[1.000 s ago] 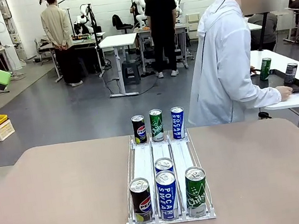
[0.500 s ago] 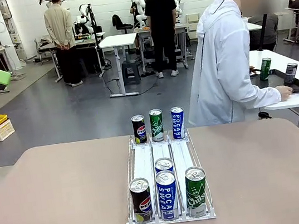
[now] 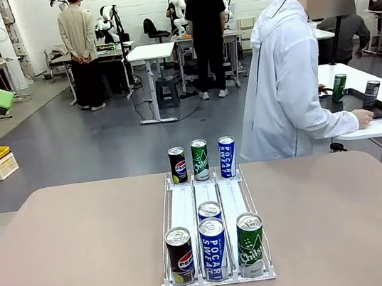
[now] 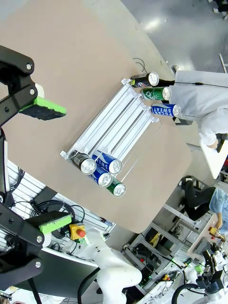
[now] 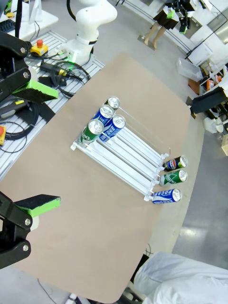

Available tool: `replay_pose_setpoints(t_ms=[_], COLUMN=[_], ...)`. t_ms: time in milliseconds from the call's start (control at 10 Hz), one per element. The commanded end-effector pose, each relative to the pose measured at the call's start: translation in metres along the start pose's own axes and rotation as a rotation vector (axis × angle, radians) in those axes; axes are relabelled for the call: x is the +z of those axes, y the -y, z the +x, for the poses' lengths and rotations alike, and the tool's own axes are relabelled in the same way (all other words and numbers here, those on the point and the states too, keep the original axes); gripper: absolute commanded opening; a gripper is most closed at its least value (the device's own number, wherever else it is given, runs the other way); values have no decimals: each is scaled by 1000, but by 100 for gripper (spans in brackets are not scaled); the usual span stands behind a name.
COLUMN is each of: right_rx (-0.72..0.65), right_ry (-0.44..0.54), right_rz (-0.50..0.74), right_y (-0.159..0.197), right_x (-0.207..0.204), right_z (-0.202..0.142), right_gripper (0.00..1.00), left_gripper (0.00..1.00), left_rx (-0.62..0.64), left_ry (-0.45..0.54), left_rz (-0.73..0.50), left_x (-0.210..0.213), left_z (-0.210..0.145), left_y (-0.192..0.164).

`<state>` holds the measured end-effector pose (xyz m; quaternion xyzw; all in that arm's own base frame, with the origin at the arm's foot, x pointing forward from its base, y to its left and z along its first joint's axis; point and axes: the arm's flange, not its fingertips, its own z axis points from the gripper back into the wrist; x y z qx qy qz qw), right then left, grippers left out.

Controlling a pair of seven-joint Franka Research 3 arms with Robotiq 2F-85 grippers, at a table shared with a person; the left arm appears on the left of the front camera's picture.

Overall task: Retrieve and hand over the desired beverage to the person.
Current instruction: Place the picked can on the Handle tray extended by the person.

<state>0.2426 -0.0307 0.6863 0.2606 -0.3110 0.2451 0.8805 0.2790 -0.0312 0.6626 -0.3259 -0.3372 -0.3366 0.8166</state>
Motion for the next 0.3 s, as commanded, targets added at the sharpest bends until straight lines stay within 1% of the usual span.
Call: replay_pose_setpoints(t_ms=[0,200], right_rx=[4,4], right_ry=[2,2], right_rz=[10,10], right_y=[0,0], right_x=[-1,-1], right_z=[-1,-1], right_gripper=[100,100], left_gripper=[100,100], left_rx=[-4,-4], left_ry=[-1,-1], left_rz=[6,6], left_x=[0,0], left_z=[2,2], left_y=[2,2])
